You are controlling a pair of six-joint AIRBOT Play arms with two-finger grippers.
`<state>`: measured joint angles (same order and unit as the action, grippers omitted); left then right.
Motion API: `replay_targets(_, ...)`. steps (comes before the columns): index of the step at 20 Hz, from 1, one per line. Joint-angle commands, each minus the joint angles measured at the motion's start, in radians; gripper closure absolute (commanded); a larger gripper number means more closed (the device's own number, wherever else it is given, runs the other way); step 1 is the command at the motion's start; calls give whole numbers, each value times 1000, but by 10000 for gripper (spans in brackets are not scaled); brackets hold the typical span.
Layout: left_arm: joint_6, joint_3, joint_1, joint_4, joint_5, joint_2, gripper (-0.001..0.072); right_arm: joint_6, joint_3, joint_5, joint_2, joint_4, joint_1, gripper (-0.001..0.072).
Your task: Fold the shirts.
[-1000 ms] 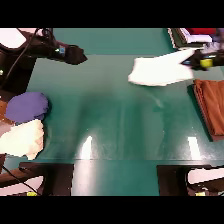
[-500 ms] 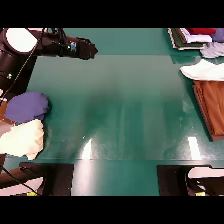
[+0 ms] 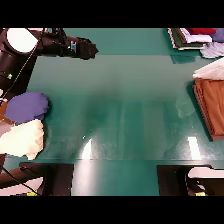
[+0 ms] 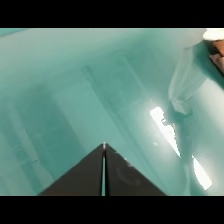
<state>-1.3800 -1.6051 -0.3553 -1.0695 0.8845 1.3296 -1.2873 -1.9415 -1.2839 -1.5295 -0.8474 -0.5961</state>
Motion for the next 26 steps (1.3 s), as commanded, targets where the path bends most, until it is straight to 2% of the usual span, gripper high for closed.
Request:
replay_targets(1,0,0,0,0,18,0,678,-6,-18,-60,50,-19,-31,696)
replay_targets(3,0,0,0,0,25,0,678,-15,-18,-122,65,-28,-56,696)
replay_targets(6,1,0,0,-1,41,0,678,-71,13,-229,75,-133,-89,696)
replay_targets(12,2,0,0,-4,71,0,678,-76,378,-219,242,-340,-169,695)
replay_targets(16,32,0,0,-4,71,0,678,-76,551,-226,332,-385,-256,689)
replay_targets(17,37,0,0,-4,74,0,678,-75,587,-224,349,-386,-277,616)
replay_targets(18,39,0,0,-5,77,0,678,-75,623,-219,369,-385,-301,443)
replay_targets(19,48,0,0,-5,80,0,678,-75,654,-217,383,-385,-324,237)
replay_targets(20,53,0,0,-5,85,0,678,-76,678,-216,394,-385,-340,125)
replay_targets(23,53,0,0,-5,97,0,678,-78,705,-216,425,-359,-364,122)
replay_targets(26,53,0,0,-4,95,0,678,-78,706,-198,454,-232,-282,123)
